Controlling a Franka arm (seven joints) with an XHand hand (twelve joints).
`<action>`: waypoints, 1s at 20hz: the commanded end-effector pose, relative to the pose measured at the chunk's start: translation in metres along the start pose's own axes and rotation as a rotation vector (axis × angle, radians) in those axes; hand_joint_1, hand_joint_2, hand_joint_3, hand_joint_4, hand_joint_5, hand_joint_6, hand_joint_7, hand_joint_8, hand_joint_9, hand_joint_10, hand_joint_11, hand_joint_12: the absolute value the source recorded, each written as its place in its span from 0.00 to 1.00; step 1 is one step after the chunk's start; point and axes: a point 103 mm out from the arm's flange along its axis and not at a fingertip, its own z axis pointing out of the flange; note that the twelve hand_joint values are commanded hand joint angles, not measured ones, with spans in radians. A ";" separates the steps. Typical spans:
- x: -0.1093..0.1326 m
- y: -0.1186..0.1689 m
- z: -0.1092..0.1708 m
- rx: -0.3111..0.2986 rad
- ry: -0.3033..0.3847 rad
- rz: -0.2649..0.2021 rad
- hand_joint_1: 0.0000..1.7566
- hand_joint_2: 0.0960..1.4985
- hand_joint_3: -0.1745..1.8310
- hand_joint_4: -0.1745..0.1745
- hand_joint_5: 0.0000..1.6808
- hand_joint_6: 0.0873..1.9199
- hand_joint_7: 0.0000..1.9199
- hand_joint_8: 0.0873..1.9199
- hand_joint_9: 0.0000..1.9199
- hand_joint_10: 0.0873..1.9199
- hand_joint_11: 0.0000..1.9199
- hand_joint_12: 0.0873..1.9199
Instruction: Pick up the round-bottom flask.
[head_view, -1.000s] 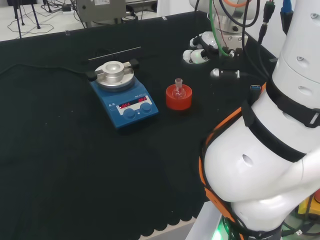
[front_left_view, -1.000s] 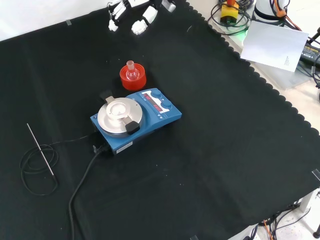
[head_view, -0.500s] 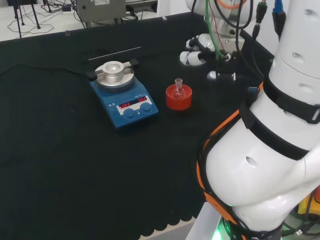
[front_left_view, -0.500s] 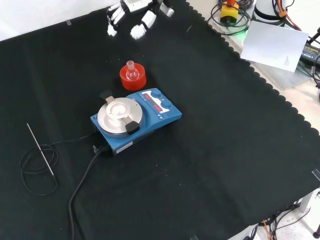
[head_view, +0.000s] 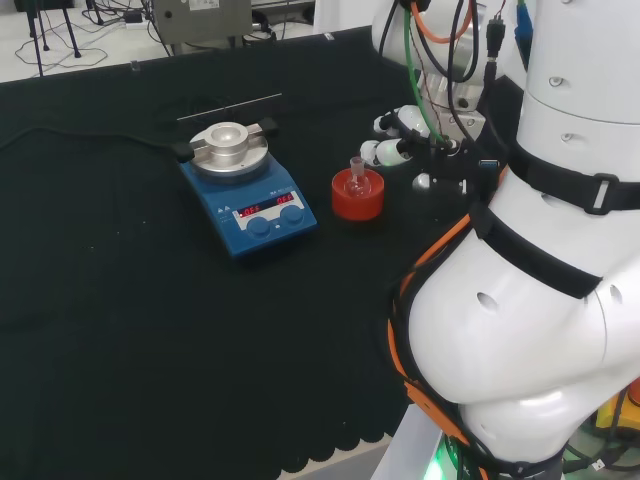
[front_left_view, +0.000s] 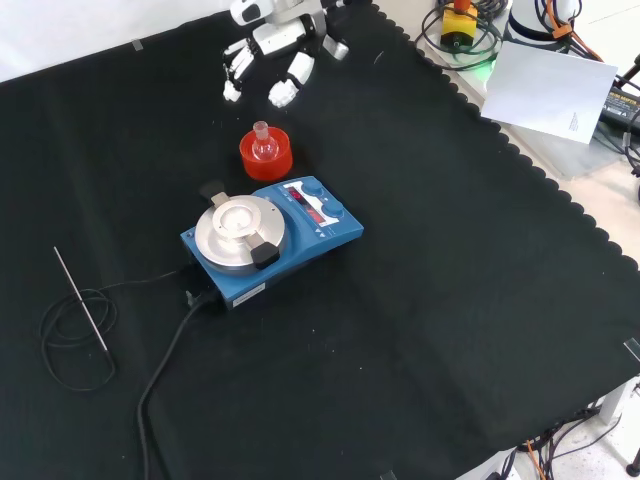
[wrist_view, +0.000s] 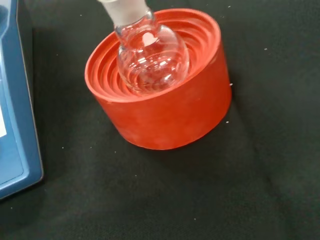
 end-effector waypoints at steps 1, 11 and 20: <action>-0.001 0.009 0.016 -0.027 0.023 -0.022 0.35 0.60 0.30 0.27 0.31 0.00 0.17 0.32 0.24 0.33 0.00 0.66; 0.004 0.018 0.030 -0.014 0.031 -0.033 0.44 0.46 0.39 0.27 0.32 0.00 0.18 0.32 0.26 0.33 0.00 0.69; 0.006 0.025 0.035 -0.034 0.040 -0.019 0.51 0.38 0.44 0.28 0.35 0.00 0.19 0.32 0.27 0.33 0.01 0.69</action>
